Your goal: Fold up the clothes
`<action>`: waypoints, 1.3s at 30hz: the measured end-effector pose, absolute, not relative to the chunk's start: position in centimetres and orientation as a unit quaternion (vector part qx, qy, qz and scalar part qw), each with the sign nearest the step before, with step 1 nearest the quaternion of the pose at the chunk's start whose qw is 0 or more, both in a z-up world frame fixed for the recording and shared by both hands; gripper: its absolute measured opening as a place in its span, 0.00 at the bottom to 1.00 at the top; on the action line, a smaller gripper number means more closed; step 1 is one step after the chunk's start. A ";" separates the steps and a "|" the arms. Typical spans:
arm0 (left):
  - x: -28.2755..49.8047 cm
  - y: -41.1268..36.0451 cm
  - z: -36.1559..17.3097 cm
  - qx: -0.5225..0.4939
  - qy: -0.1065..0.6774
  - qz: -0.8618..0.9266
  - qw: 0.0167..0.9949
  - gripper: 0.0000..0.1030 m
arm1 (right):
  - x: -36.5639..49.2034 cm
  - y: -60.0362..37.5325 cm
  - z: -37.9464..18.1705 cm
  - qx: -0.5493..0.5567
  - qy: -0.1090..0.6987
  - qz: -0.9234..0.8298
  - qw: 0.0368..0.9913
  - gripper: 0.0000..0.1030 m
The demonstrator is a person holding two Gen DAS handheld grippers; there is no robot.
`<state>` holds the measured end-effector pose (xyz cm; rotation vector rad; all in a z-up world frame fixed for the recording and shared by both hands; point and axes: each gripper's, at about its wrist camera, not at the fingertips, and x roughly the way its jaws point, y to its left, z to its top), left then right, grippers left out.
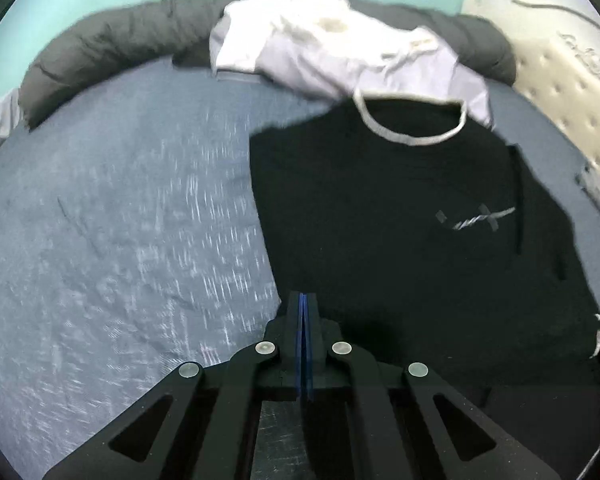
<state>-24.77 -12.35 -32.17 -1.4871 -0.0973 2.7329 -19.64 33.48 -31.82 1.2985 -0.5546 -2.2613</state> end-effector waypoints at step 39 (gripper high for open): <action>-16.6 -17.6 -33.0 -0.421 -0.175 0.889 -0.037 0.10 | -31.4 14.1 -26.0 0.481 -0.087 -0.796 0.356 0.23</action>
